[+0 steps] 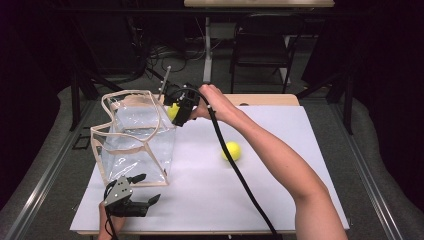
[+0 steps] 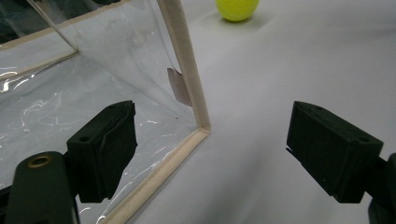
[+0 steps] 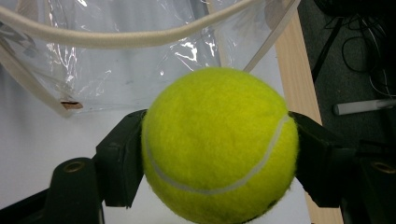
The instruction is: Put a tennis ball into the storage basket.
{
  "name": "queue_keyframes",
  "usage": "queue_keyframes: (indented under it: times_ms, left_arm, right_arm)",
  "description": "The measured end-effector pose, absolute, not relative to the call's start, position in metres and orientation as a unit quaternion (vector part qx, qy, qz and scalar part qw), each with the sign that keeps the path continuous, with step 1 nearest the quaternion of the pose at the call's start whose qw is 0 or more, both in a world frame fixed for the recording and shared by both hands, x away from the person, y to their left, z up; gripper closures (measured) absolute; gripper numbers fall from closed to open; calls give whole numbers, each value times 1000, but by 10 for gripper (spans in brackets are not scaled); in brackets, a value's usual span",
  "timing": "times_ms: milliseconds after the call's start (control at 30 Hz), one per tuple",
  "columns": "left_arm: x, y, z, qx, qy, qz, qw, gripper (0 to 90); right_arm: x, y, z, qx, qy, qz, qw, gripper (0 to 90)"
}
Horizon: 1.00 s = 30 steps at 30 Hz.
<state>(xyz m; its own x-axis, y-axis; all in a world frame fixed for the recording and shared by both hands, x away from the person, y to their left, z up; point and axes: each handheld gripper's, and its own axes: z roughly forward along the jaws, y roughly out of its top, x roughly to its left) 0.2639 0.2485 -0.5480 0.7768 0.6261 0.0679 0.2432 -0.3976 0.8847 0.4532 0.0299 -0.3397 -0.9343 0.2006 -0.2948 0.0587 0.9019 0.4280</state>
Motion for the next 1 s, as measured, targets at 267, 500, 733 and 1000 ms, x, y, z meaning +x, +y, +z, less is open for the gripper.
queue_keyframes:
  times_ms: [267, 500, 733, 1000]
  left_arm:
    - [264, 249, -548, 811, 269, 200, 479, 158]
    - [264, 249, -548, 811, 266, 200, 480, 158]
    - [264, 249, -548, 812, 266, 201, 480, 158]
    - [264, 248, -548, 811, 266, 200, 480, 158]
  right_arm:
    - [454, 36, -332, 66, 958, 221, 170, 266]
    - [453, 39, -329, 64, 958, 219, 173, 266]
    - [453, 40, -326, 60, 957, 221, 176, 266]
    - [453, 43, -321, 62, 956, 223, 180, 265]
